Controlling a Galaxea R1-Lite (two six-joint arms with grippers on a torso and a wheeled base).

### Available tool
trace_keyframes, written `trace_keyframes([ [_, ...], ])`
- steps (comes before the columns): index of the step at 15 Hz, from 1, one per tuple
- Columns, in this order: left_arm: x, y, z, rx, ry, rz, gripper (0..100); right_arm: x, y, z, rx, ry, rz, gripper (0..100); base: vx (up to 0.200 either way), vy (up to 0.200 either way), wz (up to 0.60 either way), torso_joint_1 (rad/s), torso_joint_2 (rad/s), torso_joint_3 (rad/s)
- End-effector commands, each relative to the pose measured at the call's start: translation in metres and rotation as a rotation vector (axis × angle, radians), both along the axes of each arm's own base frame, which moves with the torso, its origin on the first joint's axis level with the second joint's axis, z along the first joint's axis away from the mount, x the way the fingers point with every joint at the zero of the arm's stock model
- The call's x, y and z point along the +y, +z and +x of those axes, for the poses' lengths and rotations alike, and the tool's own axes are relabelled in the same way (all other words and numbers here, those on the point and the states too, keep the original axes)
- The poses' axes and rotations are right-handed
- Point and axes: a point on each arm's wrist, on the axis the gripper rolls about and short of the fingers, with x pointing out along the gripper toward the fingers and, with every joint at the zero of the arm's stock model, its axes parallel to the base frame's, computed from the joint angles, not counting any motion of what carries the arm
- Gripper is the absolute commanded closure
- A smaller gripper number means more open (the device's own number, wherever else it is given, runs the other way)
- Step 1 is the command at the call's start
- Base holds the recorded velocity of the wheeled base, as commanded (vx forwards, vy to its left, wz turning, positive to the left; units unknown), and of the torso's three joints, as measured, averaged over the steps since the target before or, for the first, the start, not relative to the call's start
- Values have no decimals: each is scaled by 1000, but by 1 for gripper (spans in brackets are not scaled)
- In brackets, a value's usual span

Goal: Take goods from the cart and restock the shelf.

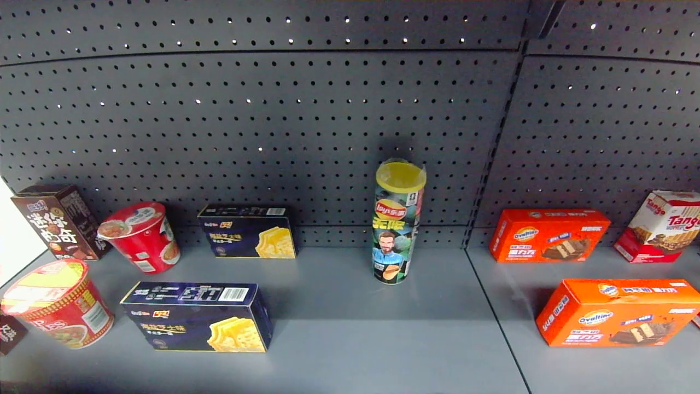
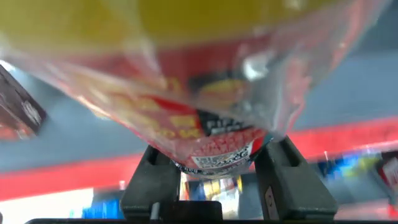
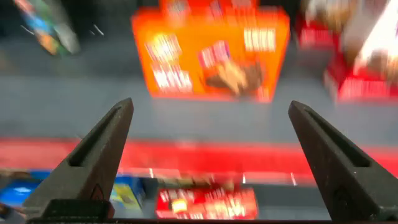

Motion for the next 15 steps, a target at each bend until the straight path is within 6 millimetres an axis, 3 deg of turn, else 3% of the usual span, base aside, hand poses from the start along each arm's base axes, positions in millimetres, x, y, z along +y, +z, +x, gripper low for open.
trace_keyframes([
  [1, 0, 4, -2, 0, -1, 0, 100, 7, 88, 45, 37, 225, -79, 0, 0, 0, 0, 0, 0, 0],
  [4, 0, 5, -2, -5, -4, -1, 100, 23, 130, 73, -1, 421, -87, 0, 0, 0, 0, 0, 0, 0],
  [6, 0, 6, -3, -6, -11, -1, 100, 41, 147, 94, 28, 537, -98, 0, 0, 0, 0, 0, 0, 0],
  [10, 0, 6, -2, -5, -19, -2, 100, 73, 144, 127, 123, 691, -152, 0, 0, 0, 0, 0, 0, 0],
  [12, 0, 15, -3, -23, -45, 0, 100, 86, 138, 148, 153, 706, -158, 0, 0, 0, 0, 0, 0, 0],
  [15, 1, 33, 1, -19, -82, 1, 100, 97, 133, 163, 194, 714, -167, 0, 0, 0, 0, 0, 0, 0],
])
